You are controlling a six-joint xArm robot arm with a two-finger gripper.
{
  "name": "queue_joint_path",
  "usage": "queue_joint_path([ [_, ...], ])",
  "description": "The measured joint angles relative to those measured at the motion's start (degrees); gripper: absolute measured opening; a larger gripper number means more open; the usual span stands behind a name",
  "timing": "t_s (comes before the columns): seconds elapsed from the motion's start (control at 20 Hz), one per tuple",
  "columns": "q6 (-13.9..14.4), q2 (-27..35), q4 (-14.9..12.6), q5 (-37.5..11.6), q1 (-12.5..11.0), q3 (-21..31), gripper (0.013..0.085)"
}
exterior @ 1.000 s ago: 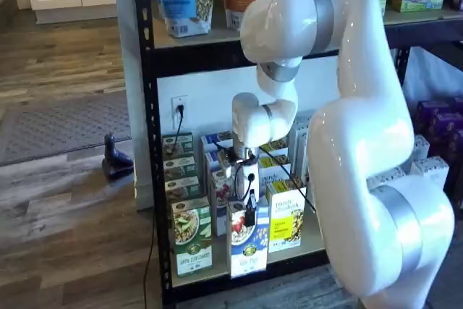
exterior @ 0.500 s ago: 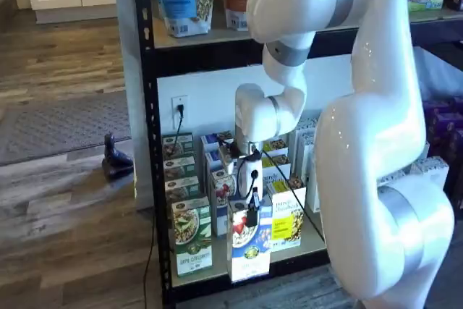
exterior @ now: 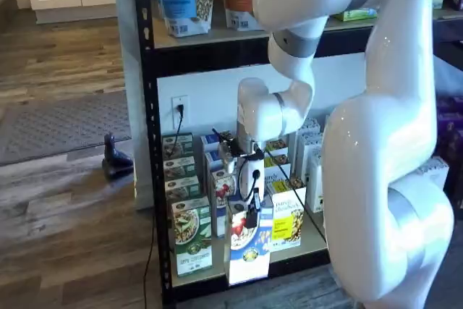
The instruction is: Pick up the blue and white box that is on the bottom shelf, the second box from the left
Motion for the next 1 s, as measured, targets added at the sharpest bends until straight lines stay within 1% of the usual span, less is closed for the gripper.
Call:
queue_joint_path([
  [0.2, -0.53, -4.37, 1.99, 0.90, 1.23, 3.36, 0.0490],
  [0.4, 1.37, -9.05, 1.43, 2.08, 2.59, 6.89, 0.0490],
  [0.6, 1.55, -13.68, 3.01, 4.58, 4.03, 9.61, 0.0490],
  [0.8, 1.65, -19.30, 4.47, 5.74, 5.23, 12.82, 0.0490],
  [1.0, 2.33, -23.40, 4.35, 6.79, 5.62, 14.90, 0.0490],
])
